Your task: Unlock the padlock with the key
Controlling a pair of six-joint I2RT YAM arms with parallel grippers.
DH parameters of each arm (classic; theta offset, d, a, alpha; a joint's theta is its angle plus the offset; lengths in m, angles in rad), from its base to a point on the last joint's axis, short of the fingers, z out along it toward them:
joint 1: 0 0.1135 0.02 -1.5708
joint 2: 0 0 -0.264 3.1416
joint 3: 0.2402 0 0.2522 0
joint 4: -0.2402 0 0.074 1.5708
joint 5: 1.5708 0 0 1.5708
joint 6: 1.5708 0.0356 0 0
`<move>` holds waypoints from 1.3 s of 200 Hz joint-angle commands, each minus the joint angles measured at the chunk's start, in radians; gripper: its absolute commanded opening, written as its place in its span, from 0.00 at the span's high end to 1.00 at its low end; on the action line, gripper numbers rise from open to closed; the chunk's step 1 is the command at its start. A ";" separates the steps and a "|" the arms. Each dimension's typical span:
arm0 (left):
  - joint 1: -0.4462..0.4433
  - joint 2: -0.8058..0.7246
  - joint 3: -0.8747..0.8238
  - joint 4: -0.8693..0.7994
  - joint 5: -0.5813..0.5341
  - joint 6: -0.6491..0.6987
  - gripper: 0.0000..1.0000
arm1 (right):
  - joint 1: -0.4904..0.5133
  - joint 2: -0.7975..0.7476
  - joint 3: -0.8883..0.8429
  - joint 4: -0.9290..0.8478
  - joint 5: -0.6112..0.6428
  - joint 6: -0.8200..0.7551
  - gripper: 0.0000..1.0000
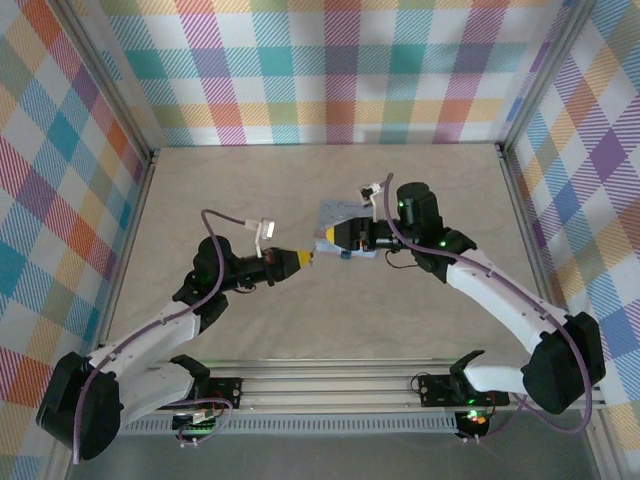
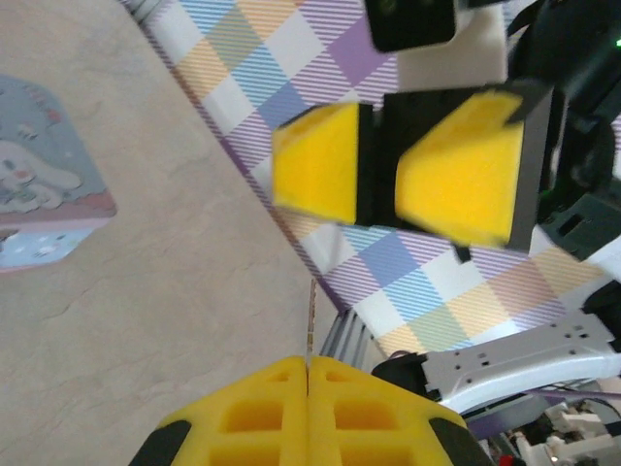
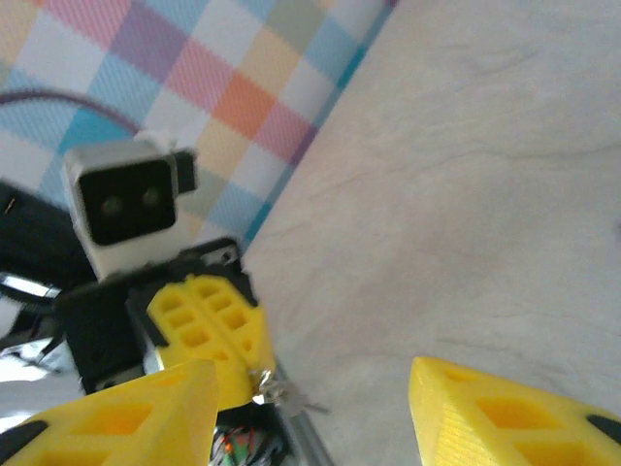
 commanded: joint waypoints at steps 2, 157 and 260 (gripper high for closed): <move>-0.009 -0.059 -0.025 -0.126 -0.054 0.101 1.00 | -0.008 0.011 -0.008 -0.122 0.193 0.046 0.45; -0.010 -0.145 -0.096 -0.368 -0.148 0.283 1.00 | 0.203 0.522 0.146 -0.182 0.939 0.115 0.46; -0.010 -0.202 -0.142 -0.401 -0.160 0.297 1.00 | 0.213 0.667 0.167 -0.054 1.032 0.123 0.54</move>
